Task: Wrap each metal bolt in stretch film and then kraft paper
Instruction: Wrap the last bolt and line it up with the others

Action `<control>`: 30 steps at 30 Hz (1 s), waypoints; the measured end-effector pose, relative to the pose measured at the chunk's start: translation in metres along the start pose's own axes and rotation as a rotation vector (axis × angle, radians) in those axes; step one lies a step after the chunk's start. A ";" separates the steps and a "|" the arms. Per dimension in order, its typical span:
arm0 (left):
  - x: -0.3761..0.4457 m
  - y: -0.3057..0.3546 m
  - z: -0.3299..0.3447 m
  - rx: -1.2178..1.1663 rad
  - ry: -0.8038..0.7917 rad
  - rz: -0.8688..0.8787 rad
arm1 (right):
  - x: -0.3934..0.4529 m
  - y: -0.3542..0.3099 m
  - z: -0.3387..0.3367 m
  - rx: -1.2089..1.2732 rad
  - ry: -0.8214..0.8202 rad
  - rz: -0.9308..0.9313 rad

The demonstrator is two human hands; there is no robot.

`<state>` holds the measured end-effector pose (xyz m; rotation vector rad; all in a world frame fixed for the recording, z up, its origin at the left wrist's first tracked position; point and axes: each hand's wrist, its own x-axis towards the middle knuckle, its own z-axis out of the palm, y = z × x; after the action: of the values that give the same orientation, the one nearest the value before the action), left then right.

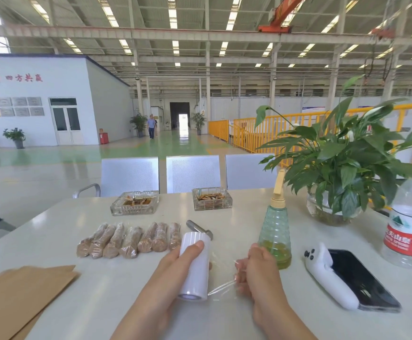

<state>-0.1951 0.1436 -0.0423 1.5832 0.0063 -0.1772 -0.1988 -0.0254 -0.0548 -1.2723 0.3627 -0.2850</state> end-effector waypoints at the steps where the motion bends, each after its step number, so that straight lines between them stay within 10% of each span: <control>1: 0.000 0.002 0.003 -0.016 0.002 -0.026 | 0.000 0.002 0.001 -0.069 0.007 -0.033; 10: -0.016 0.002 -0.035 -0.683 -0.040 -0.254 | 0.003 -0.013 0.000 -0.458 0.022 -0.242; 30: -0.042 0.017 -0.096 -0.661 0.051 -0.206 | 0.001 -0.045 -0.024 -0.221 -0.093 0.022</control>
<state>-0.2239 0.2432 -0.0198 0.9238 0.2452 -0.2643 -0.2081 -0.0594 -0.0179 -1.4920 0.3346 -0.1696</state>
